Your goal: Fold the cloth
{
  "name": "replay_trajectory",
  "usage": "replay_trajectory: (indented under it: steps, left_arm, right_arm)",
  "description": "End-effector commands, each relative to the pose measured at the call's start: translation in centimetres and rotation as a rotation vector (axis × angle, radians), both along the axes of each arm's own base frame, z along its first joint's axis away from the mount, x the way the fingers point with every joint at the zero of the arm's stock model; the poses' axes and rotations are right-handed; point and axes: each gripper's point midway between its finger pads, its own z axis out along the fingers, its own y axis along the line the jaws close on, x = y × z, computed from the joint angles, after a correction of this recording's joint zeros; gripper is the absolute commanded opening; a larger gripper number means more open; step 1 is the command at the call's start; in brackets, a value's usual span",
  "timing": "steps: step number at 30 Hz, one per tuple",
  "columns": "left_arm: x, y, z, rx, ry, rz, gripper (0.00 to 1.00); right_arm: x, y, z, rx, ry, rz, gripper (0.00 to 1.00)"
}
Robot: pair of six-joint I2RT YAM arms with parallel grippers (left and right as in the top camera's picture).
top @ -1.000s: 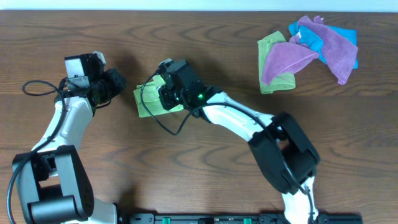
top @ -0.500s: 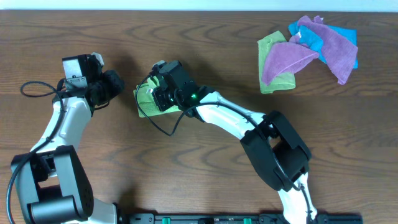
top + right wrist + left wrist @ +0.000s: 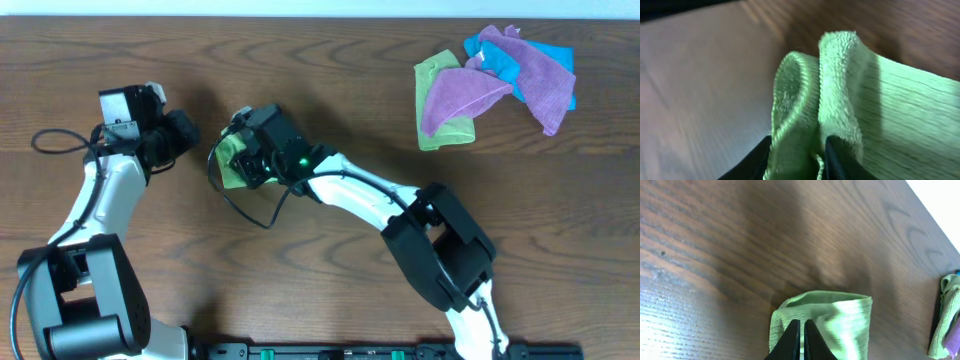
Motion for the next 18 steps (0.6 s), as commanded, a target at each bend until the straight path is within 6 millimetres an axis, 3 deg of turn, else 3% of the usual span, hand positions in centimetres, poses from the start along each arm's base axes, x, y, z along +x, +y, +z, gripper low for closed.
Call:
replay_trajectory:
  steps: [1,11,12,13,14,18]
  left_arm:
    - [1.2,0.6,2.4,0.027,-0.067,-0.005,0.06]
    - [1.4,1.1,3.2,0.025,-0.069,0.004,0.06]
    - [1.3,1.4,3.2,0.023,-0.065,0.01,0.06]
    - [1.0,1.8,3.2,0.019,-0.054,0.02,0.07]
    - [0.9,1.9,3.3,0.017,-0.054,0.022,0.08]
    - [0.7,2.7,4.0,0.02,-0.067,0.04,0.09]
  right_arm:
    - [-1.1,1.8,0.2,0.025,0.002,0.054,0.36]
    - [-1.4,3.1,1.6,0.063,-0.02,0.08,0.48]
    - [-1.3,3.0,1.9,0.063,-0.02,0.077,0.5]
    - [-0.9,2.5,2.3,0.055,-0.016,0.067,0.62]
    - [-0.8,2.2,2.5,0.051,-0.017,0.067,0.66]
    - [-0.1,0.8,3.1,0.035,-0.004,0.04,0.7]
